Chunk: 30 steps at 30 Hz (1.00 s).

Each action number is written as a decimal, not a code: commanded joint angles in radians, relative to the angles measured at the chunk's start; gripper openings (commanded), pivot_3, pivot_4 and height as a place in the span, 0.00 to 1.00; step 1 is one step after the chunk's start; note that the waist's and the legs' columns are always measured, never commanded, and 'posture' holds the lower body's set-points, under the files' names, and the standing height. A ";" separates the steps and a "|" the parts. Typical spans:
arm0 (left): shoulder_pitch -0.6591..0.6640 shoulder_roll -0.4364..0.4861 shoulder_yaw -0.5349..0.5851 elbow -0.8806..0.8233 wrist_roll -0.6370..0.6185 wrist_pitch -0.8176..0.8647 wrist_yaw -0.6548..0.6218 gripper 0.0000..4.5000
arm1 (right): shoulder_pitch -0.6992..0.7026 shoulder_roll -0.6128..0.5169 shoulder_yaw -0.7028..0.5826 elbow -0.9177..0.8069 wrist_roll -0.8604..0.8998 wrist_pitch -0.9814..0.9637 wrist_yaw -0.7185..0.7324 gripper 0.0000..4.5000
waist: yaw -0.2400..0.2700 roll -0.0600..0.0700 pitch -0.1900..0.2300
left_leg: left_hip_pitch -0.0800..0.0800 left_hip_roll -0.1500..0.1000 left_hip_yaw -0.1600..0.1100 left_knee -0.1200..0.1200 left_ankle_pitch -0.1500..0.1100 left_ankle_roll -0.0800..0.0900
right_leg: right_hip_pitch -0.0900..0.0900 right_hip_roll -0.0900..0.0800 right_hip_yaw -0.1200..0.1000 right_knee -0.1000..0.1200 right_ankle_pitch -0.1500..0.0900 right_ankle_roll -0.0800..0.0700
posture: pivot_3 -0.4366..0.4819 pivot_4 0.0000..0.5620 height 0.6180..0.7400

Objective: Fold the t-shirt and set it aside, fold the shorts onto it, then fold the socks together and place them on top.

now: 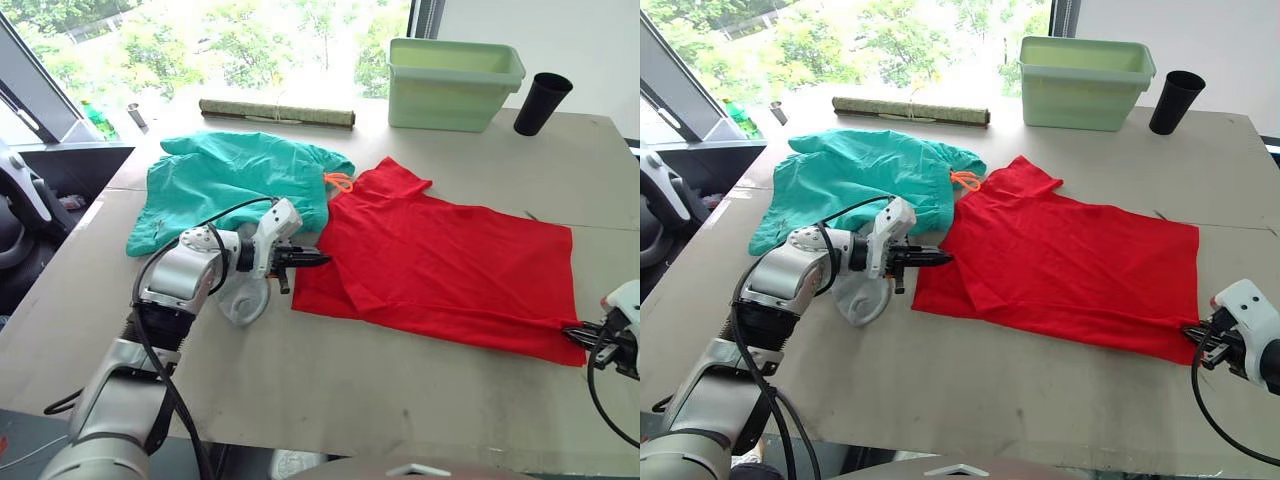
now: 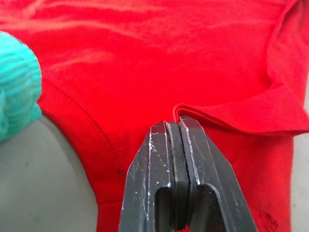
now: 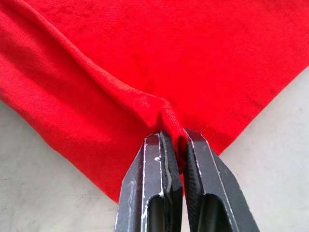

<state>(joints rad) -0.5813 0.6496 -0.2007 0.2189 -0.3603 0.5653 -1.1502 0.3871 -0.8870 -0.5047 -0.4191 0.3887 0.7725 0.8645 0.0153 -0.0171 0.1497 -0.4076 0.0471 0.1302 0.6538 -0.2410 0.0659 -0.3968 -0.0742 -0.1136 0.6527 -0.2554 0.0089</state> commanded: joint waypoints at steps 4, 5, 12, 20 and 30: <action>0.034 0.030 0.205 -0.143 -0.218 0.173 -0.040 0.53 | 0.082 0.139 -0.187 -0.162 0.094 -0.037 -0.031 0.53 | 0.000 0.000 0.000 | -0.002 0.001 -0.001 0.000 0.001 -0.001 | -0.001 0.000 -0.001 0.000 0.000 0.001 | 0.48 0.27 1.00; 0.061 0.048 0.213 -0.192 -0.254 0.216 -0.059 0.53 | 0.095 0.168 -0.214 -0.190 0.124 -0.032 -0.033 0.53 | -0.001 0.000 0.000 | -0.003 0.001 -0.001 0.000 0.001 -0.001 | -0.002 0.000 -0.001 0.000 0.000 0.000 | 0.48 0.27 1.00; 0.231 0.058 0.183 -0.425 -0.306 0.299 -0.001 0.53 | 0.122 0.273 -0.213 -0.295 0.176 -0.006 -0.144 0.53 | -0.001 0.001 -0.001 | 0.000 0.001 -0.001 0.000 0.000 0.000 | 0.000 -0.001 0.000 0.000 -0.002 0.003 | 0.48 0.27 1.00; 0.158 -0.113 0.031 -0.303 -0.163 0.280 0.185 0.03 | 0.143 0.246 0.018 -0.209 0.010 -0.046 -0.226 0.00 | 0.007 0.000 -0.002 | 0.002 -0.001 -0.001 0.000 -0.001 0.002 | 0.000 -0.003 0.000 0.003 -0.002 -0.002 | 0.48 0.27 1.00; 0.043 -0.242 0.166 -0.181 -0.175 0.217 0.279 0.00 | 0.194 0.344 0.009 -0.209 0.018 -0.255 -0.194 0.00 | -0.005 0.000 -0.002 | 0.000 0.000 -0.001 0.001 0.001 -0.001 | -0.001 0.000 0.000 0.003 0.000 0.001 | 0.48 0.27 1.00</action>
<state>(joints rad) -0.5552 0.3528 -0.0781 0.1136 -0.5020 0.7742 -0.8300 0.5748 -0.5589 -0.4587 -0.5876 0.3804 0.5805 0.6517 0.0105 -0.0175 0.1477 -0.4074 0.0482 0.1294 0.6543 -0.2402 0.0647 -0.3977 -0.0732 -0.1131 0.6560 -0.2571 0.0113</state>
